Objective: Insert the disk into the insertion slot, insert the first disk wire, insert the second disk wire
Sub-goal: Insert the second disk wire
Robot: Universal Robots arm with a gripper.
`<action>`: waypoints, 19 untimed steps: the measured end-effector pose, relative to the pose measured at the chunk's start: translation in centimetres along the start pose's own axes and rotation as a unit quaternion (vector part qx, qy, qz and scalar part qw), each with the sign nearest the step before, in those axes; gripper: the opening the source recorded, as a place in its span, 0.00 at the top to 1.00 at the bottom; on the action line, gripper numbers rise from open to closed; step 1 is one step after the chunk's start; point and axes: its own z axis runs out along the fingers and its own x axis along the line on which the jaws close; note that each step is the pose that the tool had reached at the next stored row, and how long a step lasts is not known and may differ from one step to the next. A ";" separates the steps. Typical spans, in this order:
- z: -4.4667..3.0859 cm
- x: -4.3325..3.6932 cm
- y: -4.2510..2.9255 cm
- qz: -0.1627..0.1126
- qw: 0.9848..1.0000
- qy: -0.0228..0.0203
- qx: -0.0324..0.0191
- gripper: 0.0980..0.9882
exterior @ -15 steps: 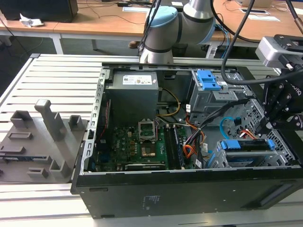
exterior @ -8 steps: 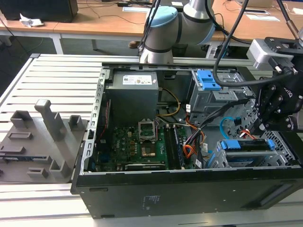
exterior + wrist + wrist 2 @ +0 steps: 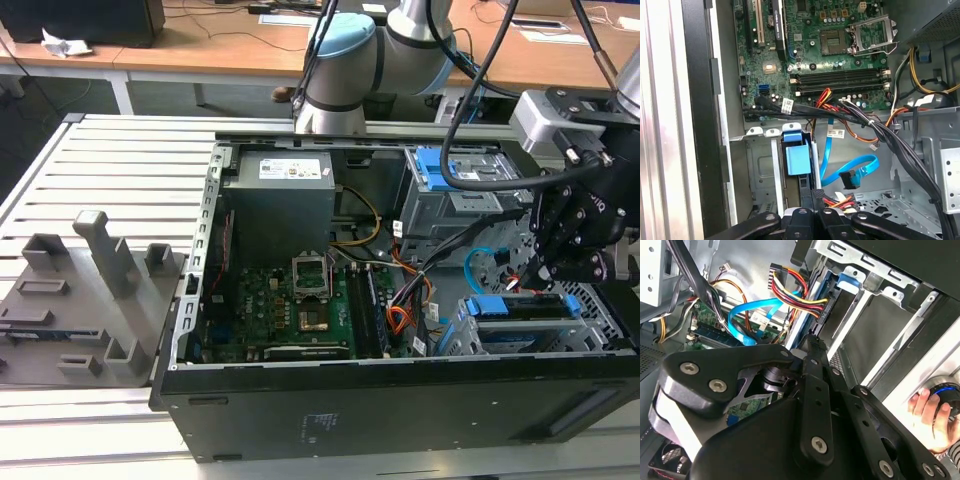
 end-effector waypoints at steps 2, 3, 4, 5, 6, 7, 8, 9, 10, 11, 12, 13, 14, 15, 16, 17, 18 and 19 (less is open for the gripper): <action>0.00 0.00 0.05 0.000 1.000 0.000 0.000 0.99; 0.00 0.00 0.05 0.000 1.000 0.000 0.000 0.99; 0.00 0.01 0.05 0.000 1.000 0.000 0.000 0.99; 0.00 0.01 0.06 0.000 1.000 0.000 0.000 0.99; 0.00 0.01 0.07 0.000 1.000 0.000 0.000 0.99; 0.00 0.01 0.07 0.000 1.000 0.000 0.000 0.99; 0.00 0.01 0.08 0.000 1.000 0.000 0.000 0.99; 0.01 0.01 0.09 0.000 1.000 0.000 0.000 0.99; 0.01 0.01 0.09 0.000 1.000 0.000 0.000 0.99; 0.01 0.01 0.11 0.000 1.000 0.000 0.000 0.99; 0.01 0.01 0.11 0.000 1.000 0.000 0.000 0.99; 0.01 0.01 0.11 0.000 1.000 0.000 0.000 0.92; 0.01 0.01 0.12 0.000 1.000 0.000 0.000 0.92; 0.01 0.01 0.12 0.000 1.000 0.000 0.000 0.85; 0.01 0.01 0.12 0.000 1.000 0.000 0.000 0.78; 0.01 0.01 0.13 0.000 1.000 0.000 0.000 0.78; 0.01 0.01 0.14 0.000 1.000 0.000 0.000 0.70; 0.01 0.01 0.13 -0.001 1.000 0.000 0.000 0.70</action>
